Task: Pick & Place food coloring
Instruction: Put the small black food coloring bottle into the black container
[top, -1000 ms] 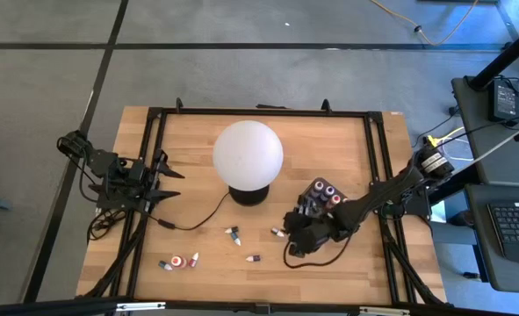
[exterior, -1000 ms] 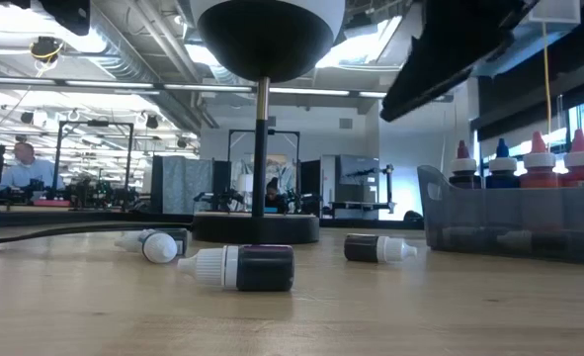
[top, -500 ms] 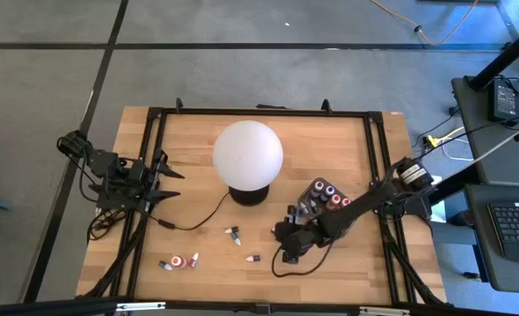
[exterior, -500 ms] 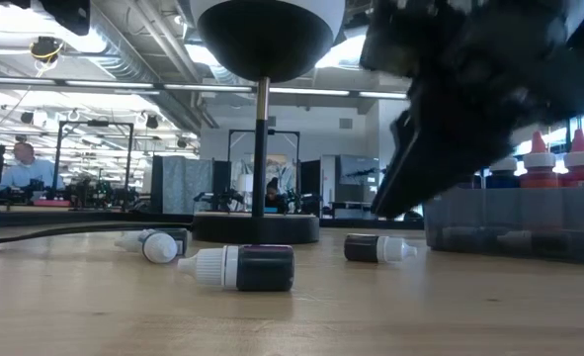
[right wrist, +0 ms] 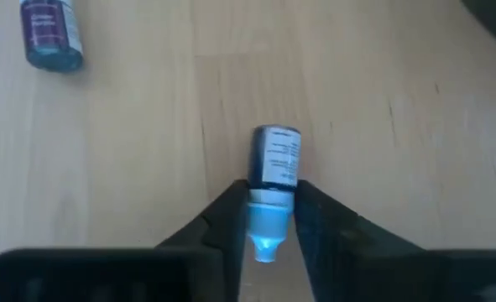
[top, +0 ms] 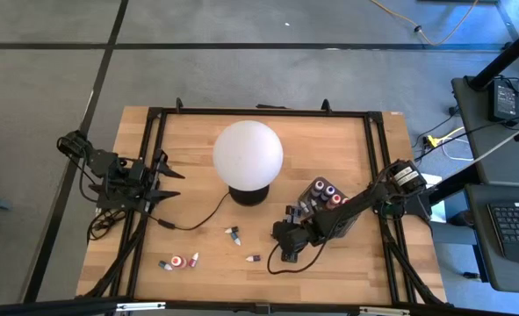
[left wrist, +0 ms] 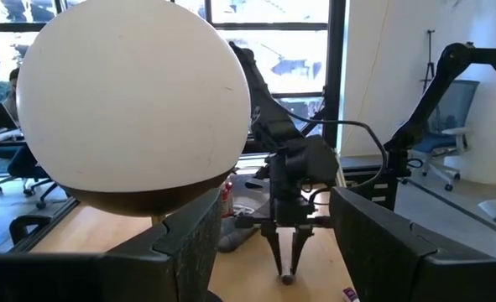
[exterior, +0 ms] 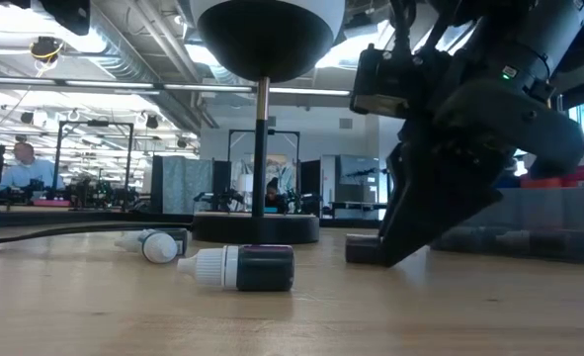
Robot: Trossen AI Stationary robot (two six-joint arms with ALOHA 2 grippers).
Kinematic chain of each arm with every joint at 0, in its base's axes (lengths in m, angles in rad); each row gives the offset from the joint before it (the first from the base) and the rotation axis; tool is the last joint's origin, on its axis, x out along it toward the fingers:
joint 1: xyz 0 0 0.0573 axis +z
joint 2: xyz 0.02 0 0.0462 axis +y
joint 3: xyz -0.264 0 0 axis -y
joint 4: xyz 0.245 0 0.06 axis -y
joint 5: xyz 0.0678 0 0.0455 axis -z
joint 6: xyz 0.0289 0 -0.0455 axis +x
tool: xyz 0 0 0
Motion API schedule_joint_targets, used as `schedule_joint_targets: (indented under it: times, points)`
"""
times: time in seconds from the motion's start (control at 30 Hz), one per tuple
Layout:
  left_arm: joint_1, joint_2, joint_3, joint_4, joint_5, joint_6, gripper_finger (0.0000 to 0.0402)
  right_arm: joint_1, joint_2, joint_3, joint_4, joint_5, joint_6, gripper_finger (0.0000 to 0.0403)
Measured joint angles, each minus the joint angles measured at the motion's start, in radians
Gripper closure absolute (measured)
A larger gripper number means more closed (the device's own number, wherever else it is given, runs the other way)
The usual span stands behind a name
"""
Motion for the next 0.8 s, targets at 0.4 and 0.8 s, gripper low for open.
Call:
schedule_joint_targets:
  times: [0.4, 0.8]
  points:
    - [0.0, 0.0, 0.0, 0.0, 0.0, 0.0, 0.0183, 0.0, 0.0, 0.207, -0.368, 0.041, -0.025, 0.0329]
    - [0.0, 0.0, 0.0, -0.014, 0.0, 0.0, 0.0184, 0.056, -0.071, 0.378, -0.931, 0.185, 0.233, 0.0328]
